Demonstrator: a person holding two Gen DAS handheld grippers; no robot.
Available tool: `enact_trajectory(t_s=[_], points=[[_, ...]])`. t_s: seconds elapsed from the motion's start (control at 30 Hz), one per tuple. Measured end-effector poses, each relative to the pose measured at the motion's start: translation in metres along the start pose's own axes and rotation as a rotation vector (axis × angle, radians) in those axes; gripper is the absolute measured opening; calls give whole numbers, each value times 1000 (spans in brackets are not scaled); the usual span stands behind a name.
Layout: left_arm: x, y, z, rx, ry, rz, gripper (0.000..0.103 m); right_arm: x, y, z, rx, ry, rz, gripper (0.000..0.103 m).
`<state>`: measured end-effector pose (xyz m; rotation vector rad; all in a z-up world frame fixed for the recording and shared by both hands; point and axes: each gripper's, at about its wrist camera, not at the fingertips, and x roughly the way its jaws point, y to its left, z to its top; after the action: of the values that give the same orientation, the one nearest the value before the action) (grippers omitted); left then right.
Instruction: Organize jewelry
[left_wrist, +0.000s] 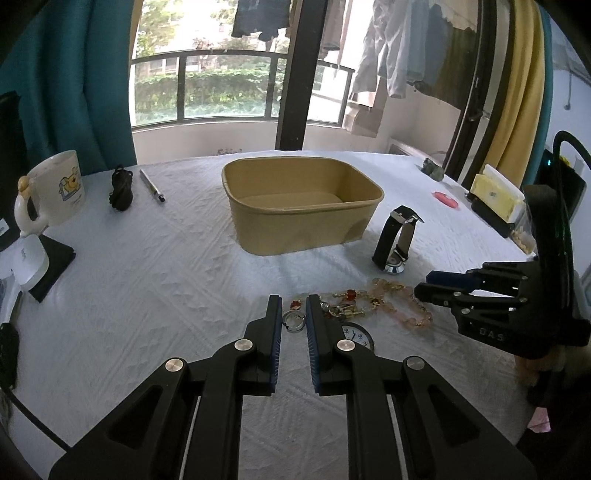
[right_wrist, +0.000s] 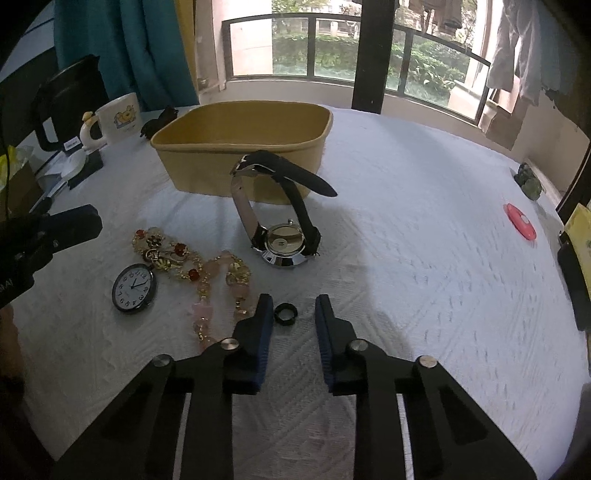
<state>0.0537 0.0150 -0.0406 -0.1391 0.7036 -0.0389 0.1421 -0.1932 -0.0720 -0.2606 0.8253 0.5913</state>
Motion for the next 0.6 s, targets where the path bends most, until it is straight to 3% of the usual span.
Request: enact_trajectory(t_s=[0.17,0.6], points=[[-4,2,0,-8,-13,5,15,0,5,0,-11,-4,-10,14],[-9,1,4,-1,-29,20,15,-9,1,2,-2,-39,1,13]])
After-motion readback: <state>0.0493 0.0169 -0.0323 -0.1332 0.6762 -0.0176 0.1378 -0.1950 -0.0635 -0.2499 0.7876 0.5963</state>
